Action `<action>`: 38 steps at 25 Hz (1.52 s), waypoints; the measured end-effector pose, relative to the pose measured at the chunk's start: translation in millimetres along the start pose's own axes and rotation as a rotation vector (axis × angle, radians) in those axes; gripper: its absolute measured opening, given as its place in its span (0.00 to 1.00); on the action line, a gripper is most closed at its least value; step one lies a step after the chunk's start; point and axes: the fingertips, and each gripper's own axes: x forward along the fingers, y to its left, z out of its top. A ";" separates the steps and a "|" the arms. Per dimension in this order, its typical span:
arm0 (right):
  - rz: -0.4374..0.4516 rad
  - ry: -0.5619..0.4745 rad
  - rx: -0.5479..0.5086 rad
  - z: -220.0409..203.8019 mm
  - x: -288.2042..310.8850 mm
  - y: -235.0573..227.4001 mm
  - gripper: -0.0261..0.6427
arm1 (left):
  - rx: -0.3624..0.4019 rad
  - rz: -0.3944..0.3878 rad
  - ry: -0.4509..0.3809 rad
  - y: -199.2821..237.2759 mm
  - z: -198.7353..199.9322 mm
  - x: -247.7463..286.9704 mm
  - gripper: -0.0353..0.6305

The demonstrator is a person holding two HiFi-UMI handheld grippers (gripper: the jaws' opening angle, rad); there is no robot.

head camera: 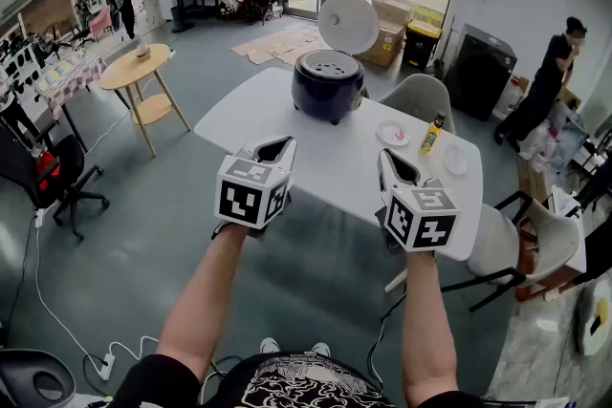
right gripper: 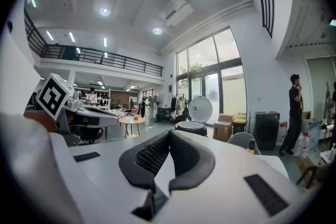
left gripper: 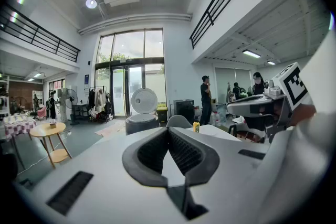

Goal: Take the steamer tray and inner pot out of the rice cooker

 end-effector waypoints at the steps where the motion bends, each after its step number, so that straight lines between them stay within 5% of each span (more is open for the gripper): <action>1: -0.006 -0.005 0.000 0.2 -1.9 -0.8 0.06 | 0.000 0.000 -0.001 -1.5 0.1 -0.6 0.07; 19: -0.040 -0.009 0.002 -2.6 -11.0 2.1 0.10 | 0.015 0.026 -0.014 1.1 -2.5 -10.0 0.07; 38: -0.037 0.008 0.001 -11.6 -13.4 7.1 0.25 | 0.018 0.050 -0.025 10.0 -8.0 -15.6 0.26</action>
